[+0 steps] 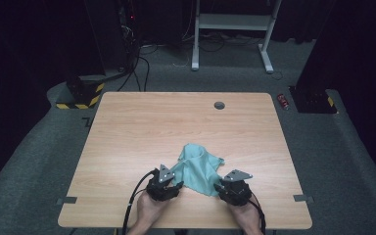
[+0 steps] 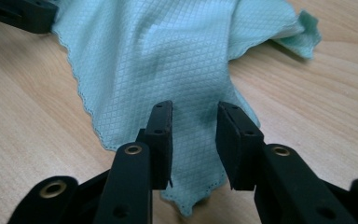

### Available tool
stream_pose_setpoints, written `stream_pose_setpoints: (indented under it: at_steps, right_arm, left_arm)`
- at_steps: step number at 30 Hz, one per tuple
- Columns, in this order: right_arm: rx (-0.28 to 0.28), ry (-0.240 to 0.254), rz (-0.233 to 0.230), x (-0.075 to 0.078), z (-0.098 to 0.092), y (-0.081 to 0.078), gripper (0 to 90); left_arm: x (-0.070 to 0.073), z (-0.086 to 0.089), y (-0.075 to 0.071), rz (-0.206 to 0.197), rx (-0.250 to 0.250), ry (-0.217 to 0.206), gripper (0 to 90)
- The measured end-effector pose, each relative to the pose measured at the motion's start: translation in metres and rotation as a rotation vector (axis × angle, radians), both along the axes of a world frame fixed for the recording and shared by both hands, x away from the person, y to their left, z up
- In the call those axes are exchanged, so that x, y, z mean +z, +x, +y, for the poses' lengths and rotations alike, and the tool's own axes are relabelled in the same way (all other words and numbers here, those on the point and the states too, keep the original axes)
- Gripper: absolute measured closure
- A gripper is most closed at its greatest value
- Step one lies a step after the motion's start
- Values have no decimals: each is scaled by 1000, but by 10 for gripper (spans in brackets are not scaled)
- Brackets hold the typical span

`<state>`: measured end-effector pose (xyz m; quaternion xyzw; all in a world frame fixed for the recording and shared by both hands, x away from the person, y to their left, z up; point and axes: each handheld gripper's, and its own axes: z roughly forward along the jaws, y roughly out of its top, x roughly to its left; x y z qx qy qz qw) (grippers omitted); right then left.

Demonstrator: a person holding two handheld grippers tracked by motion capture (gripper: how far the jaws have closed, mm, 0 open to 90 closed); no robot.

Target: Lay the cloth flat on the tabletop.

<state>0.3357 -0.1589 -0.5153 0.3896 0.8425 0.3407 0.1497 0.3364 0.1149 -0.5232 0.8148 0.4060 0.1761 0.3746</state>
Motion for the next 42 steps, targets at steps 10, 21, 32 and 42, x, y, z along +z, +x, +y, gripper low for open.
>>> stream_pose_setpoints:
  at_steps: [10,21,32,42]
  right_arm:
    - [25,-44,-53,-2,-1,-2,868]
    - [-2,12,-69,-4,-8,-4,898]
    - [-18,30,-75,4,-24,-1,898]
    - [-8,22,-62,13,-23,0,877]
  left_arm:
    - [-2,3,2,-34,18,1,707]
    - [4,9,7,25,-21,26,895]
    - [8,19,6,43,-15,12,897]
    - [16,16,-3,57,-34,-39,720]
